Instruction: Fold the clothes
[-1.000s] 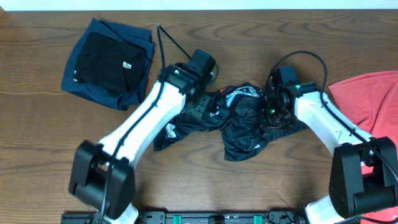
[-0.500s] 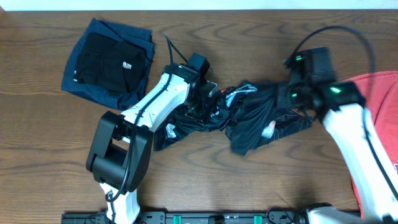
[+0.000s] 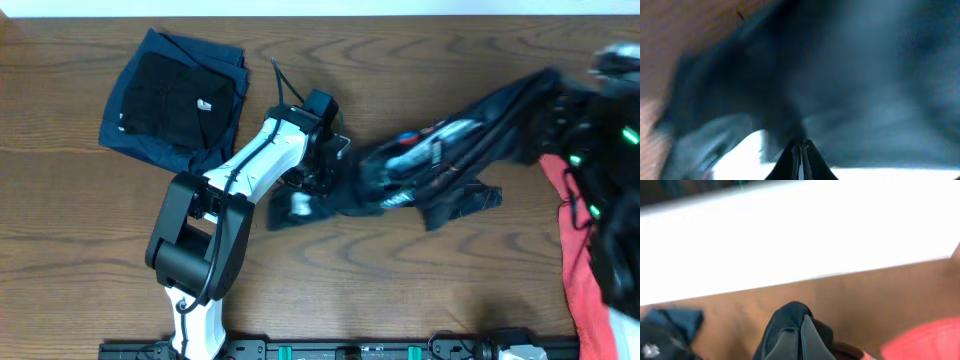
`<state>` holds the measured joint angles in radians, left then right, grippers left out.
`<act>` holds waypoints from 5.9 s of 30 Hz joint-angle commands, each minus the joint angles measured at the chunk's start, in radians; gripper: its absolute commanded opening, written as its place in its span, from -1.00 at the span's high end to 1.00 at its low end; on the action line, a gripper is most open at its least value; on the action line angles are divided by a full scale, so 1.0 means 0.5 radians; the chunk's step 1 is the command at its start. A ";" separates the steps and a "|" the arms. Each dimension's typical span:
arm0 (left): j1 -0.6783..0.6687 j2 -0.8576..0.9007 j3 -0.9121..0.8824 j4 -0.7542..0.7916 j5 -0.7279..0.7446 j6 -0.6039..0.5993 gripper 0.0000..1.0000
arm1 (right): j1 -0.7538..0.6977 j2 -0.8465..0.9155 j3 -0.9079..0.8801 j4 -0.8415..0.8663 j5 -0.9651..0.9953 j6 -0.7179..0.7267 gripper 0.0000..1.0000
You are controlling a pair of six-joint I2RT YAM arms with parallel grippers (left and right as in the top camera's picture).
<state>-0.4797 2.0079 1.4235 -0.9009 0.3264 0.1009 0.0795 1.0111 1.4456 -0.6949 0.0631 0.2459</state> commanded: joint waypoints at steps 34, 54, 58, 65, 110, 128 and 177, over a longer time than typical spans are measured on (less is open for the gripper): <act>-0.602 -0.776 -0.031 0.595 0.575 -0.017 -0.39 | -0.040 -0.246 0.238 0.333 -0.564 -0.050 0.98; -0.620 -0.809 -0.029 0.683 0.771 -0.022 0.88 | -0.041 -0.246 0.237 0.257 -0.517 -0.054 0.98; -0.519 -0.902 0.026 0.411 0.399 -0.024 0.88 | -0.041 -0.242 0.237 0.102 -0.299 -0.105 0.98; -0.395 -1.251 0.159 0.074 -0.187 -0.021 0.88 | -0.041 -0.159 0.232 -0.393 -0.002 -0.105 0.97; -0.401 -1.501 2.409 -0.630 -0.894 0.397 0.88 | -0.041 -0.152 1.234 -0.588 0.068 -0.044 0.98; -0.401 -0.954 2.378 -1.003 -0.558 0.152 -0.11 | -0.040 0.223 1.101 0.134 -0.458 -0.143 0.98; -0.620 -0.579 2.282 -1.577 -0.158 0.048 -0.48 | -0.040 0.246 1.101 0.454 -0.600 -0.135 0.98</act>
<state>-0.7856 1.7615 2.5896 -1.6112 0.3695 0.1696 0.0666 1.1385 1.9812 -0.4747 -0.2359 0.1894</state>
